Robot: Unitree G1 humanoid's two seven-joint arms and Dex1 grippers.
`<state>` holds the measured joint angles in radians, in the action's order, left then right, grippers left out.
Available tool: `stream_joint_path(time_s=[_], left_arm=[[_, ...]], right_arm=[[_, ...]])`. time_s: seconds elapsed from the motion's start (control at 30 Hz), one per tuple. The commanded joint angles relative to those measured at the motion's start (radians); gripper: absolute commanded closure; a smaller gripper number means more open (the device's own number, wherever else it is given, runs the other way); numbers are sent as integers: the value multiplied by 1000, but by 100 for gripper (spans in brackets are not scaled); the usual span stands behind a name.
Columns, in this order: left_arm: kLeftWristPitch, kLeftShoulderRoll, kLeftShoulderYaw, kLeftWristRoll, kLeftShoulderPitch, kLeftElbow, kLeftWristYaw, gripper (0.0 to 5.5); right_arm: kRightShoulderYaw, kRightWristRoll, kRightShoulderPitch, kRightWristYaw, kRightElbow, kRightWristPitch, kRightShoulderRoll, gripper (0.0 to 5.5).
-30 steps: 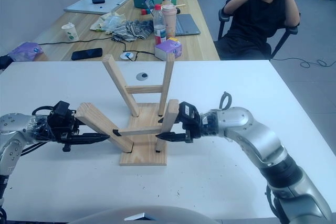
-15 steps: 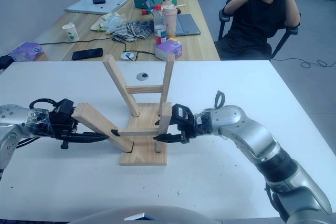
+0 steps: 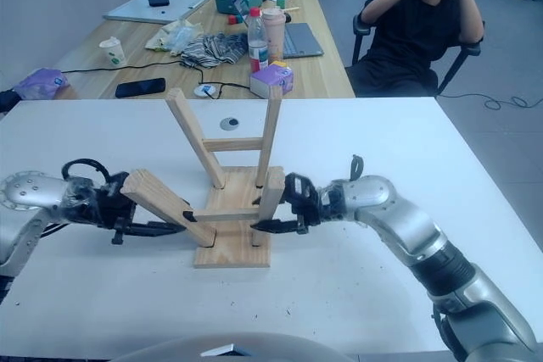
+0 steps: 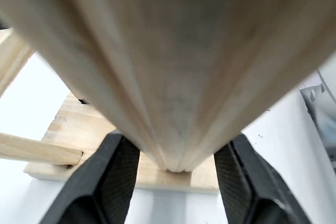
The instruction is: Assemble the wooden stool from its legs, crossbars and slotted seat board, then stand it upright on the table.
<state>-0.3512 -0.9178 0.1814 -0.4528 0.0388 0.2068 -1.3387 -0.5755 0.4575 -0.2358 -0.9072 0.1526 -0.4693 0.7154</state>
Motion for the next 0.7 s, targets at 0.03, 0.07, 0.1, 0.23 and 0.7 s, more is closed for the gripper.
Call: stream_joint_path(time_s=[0.03, 0.07, 0.1, 0.23, 0.7], left_arm=[[-160, 3, -5, -77, -21, 11, 6, 249], [-172, -6, -26, -87, -22, 8, 6, 235], [-179, -17, -39, -87, -22, 7, 4, 218], [-168, -71, -63, -54, -63, 6, -18, 182], [81, 93, -165, 81, 226, -523, 109, 182]], right_arm=[[19, -11, 74, 42, 46, -215, 57, 248], [48, 2, 72, 47, 71, -231, 63, 234], [77, 12, 69, 50, 97, -249, 72, 215], [166, -16, 78, 33, 164, -267, 152, 147], [435, 350, 250, 338, 389, -570, -169, 147]])
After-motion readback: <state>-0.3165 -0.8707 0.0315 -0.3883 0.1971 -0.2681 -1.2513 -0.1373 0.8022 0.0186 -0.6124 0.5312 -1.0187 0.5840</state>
